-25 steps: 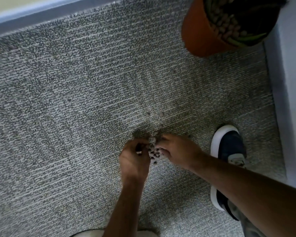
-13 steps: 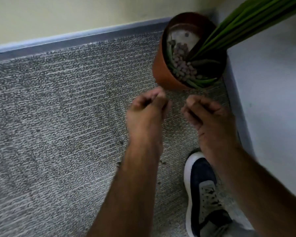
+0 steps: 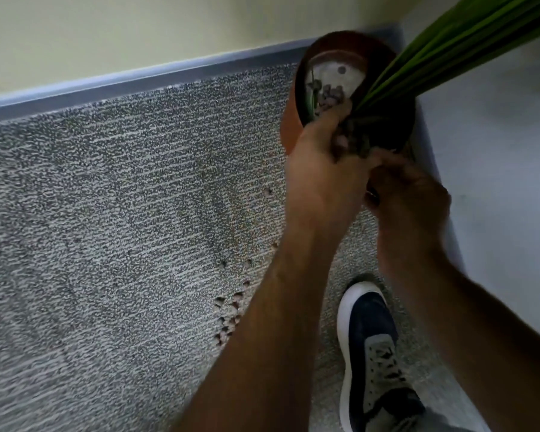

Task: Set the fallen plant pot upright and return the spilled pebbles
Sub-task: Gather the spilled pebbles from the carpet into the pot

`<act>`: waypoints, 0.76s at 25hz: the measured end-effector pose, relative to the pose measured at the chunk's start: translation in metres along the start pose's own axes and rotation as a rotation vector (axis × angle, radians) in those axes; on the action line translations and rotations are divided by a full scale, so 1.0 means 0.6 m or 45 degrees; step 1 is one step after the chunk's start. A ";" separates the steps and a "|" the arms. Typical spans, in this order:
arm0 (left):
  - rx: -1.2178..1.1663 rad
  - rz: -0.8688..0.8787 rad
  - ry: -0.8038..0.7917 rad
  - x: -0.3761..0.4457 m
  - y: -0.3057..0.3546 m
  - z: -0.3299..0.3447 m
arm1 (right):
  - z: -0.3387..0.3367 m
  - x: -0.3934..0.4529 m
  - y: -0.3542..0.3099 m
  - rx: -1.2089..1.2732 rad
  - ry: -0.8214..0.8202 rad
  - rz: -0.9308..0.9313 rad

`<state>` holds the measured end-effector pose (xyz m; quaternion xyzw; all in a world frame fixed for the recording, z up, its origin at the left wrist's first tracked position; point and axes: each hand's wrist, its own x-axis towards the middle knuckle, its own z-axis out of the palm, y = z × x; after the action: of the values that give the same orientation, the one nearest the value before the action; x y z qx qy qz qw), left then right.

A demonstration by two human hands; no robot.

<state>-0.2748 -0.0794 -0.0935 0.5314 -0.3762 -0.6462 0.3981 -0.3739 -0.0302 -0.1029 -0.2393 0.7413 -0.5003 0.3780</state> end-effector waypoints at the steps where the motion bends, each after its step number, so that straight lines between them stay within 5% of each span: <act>1: 0.125 0.132 0.117 -0.021 -0.024 -0.025 | -0.001 -0.012 0.017 -0.160 -0.052 -0.094; 4: 0.618 0.100 0.294 -0.097 -0.127 -0.116 | 0.001 -0.032 0.074 -0.745 -0.403 -0.198; 7: 0.991 -0.231 0.035 -0.159 -0.223 -0.205 | 0.011 -0.004 0.110 -1.175 -0.790 -0.221; 10: 1.201 -0.276 -0.259 -0.198 -0.274 -0.259 | 0.039 0.044 0.137 -1.547 -1.098 -0.292; 19: 1.067 -0.408 -0.545 -0.180 -0.287 -0.311 | 0.104 0.126 0.152 -1.780 -1.111 -0.387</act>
<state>-0.0979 0.0766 -0.2363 0.5523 -0.5906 -0.5870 -0.0402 -0.3674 -0.0855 -0.2249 -0.6881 0.6275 0.1667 0.3240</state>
